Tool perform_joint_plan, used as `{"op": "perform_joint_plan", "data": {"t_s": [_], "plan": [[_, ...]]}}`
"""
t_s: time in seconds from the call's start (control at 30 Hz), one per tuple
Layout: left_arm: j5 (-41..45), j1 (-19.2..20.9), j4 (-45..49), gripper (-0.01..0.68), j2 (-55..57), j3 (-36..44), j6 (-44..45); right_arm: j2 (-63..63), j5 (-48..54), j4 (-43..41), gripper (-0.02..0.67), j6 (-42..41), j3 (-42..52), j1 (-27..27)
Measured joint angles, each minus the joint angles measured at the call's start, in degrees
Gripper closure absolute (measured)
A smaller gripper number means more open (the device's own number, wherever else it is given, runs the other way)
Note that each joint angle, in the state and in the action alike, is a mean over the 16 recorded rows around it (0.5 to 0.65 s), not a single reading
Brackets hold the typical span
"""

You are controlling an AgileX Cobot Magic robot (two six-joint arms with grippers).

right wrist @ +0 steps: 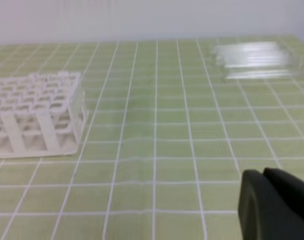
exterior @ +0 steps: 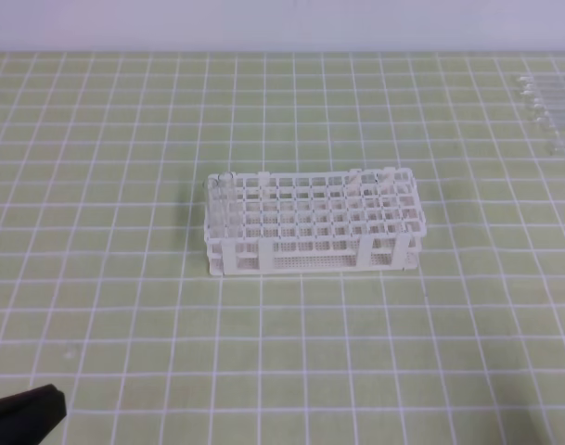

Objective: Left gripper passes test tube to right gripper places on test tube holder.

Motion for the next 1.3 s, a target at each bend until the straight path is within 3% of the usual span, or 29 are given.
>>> {"op": "perform_joint_plan", "data": {"t_s": [0.97, 1.17, 1.3], "plan": [[-0.9, 0.5, 0.4, 0.675, -0.2, 0.7, 1.1, -0.3, 2.2, 0.8, 0.665, -0.2, 0.0, 0.0], [-6.0, 5.2, 0.5, 0.675, -1.7, 1.3, 6.3, -0.3, 2.1, 0.8, 0.665, -0.2, 0.0, 0.0], [-10.1, 12.2, -0.9, 0.675, -3.3, 1.7, 10.4, -0.3, 2.1, 0.8, 0.665, -0.2, 0.0, 0.0]]}}
